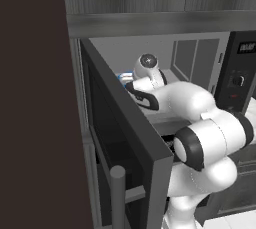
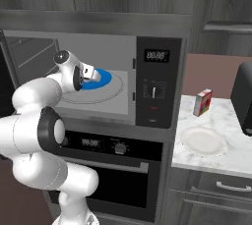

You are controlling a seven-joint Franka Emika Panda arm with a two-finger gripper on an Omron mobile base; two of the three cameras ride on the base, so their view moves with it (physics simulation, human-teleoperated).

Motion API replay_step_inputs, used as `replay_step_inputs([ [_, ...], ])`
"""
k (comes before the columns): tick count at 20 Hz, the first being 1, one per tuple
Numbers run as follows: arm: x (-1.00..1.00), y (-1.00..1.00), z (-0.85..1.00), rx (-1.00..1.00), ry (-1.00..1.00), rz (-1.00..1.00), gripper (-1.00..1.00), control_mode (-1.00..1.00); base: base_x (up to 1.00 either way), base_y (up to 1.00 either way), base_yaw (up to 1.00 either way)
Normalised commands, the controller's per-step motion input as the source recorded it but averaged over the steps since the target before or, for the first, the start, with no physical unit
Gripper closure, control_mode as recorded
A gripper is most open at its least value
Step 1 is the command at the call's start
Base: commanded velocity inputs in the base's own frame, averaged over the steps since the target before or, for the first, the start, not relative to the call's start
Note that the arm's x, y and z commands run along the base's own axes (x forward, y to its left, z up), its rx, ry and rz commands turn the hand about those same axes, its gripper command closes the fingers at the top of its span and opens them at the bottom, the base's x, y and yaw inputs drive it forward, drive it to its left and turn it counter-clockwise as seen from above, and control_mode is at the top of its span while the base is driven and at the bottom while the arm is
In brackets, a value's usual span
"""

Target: Pick the egg from the counter and place it in the microwave.

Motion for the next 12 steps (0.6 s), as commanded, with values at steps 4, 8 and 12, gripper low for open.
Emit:
replay_step_inputs([
  [4,-0.03,0.0,-0.05,0.0,0.0,0.0,-1.0,-1.0,0.0,0.0,0.0],
  [8,-0.27,0.0,0.0,0.0,-0.05,0.0,-1.0,-1.0,0.0,0.0,0.0],
  [12,-0.45,0.0,0.0,0.0,-0.11,0.0,-1.0,-1.0,0.0,0.0,0.0],
])
